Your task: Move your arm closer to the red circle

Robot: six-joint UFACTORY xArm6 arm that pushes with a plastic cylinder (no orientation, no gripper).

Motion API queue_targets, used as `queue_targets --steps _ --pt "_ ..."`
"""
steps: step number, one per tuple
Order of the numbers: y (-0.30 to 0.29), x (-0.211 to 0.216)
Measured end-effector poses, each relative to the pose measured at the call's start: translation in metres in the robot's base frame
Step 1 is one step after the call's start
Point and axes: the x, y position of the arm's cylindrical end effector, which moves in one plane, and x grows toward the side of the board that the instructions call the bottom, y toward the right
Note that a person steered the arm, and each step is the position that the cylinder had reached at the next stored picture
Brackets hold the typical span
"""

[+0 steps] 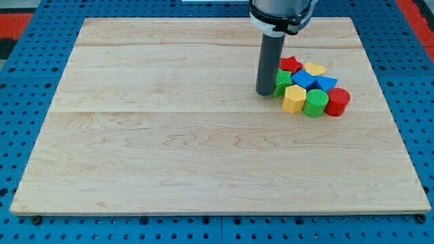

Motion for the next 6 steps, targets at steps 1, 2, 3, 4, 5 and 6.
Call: queue_targets --steps 1,2,3,4,5,6 --pt "-0.057 0.026" --pt "-0.025 0.072" --pt "0.058 0.085" --pt "0.128 0.084" --pt "0.131 0.08" --pt "0.171 0.078"
